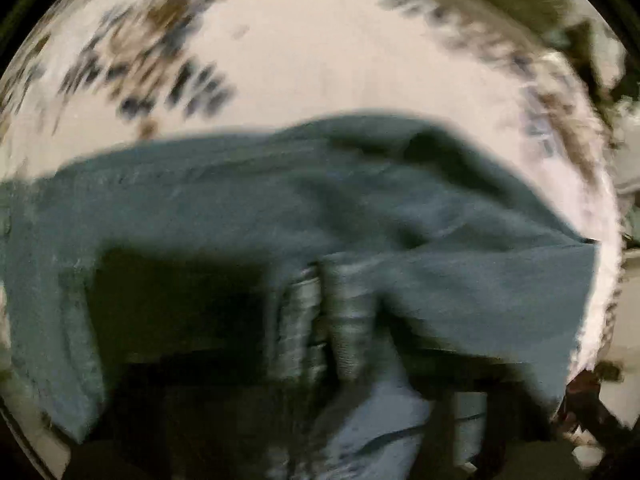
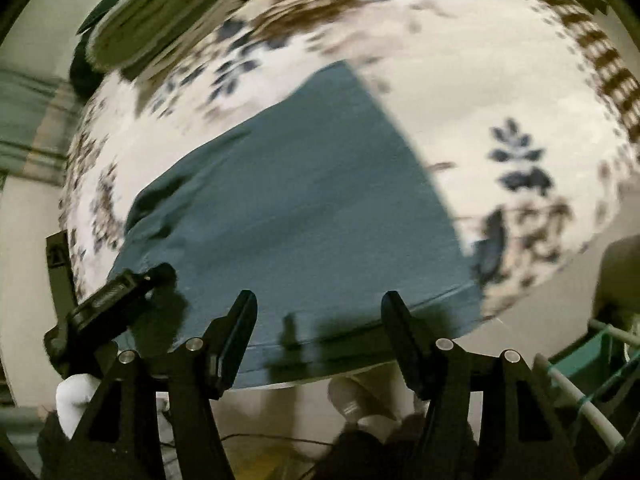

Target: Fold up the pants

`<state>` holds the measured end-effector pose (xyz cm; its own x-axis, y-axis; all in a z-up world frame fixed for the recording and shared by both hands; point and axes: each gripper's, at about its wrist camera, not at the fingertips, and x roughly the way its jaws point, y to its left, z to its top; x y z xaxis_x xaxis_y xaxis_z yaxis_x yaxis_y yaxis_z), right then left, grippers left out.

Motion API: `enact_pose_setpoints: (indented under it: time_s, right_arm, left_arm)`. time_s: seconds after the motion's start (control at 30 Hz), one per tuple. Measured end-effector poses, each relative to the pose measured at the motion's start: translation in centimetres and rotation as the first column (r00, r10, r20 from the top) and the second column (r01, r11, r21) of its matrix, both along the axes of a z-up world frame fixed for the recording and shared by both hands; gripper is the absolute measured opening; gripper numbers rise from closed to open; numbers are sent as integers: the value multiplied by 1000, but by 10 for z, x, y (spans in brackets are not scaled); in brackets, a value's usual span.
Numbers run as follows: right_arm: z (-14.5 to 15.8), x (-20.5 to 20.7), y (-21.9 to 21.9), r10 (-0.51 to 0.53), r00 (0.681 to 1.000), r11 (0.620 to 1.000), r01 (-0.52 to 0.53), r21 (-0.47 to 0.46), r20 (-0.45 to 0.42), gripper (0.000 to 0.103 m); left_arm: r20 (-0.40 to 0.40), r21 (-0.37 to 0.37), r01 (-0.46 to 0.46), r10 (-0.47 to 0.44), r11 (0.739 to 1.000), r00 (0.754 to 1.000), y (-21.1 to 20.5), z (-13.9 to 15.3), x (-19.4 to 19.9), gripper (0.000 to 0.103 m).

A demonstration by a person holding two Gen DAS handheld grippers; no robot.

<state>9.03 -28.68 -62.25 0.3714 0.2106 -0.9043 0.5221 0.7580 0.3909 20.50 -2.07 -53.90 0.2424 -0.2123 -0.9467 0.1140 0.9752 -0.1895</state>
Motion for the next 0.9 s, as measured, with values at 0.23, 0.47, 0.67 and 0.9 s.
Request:
enact_pose_setpoints:
  time_s: [0.23,0.47,0.67,0.9]
  right_arm:
    - [-4,12,-1,-36,999,999,36,11,3,67]
    - [-10,32,22,35,999,999,-35,-1,-41,67]
    - [-7,51,32,75,996,997,-76,-19,-51,67]
    - [-3,67,56,137,988,991,-136,7,-71,70]
  left_arm:
    - [128,-17,7,-4,1000,992,7,43,-17,18]
    - [24,-21,-37,38,999,999,26,15,-2,21]
    - [-10,-114,-166,165,980,986,59,28,-22,34]
    - [-5,-188,-453,460,872,888,162,41,-96,102]
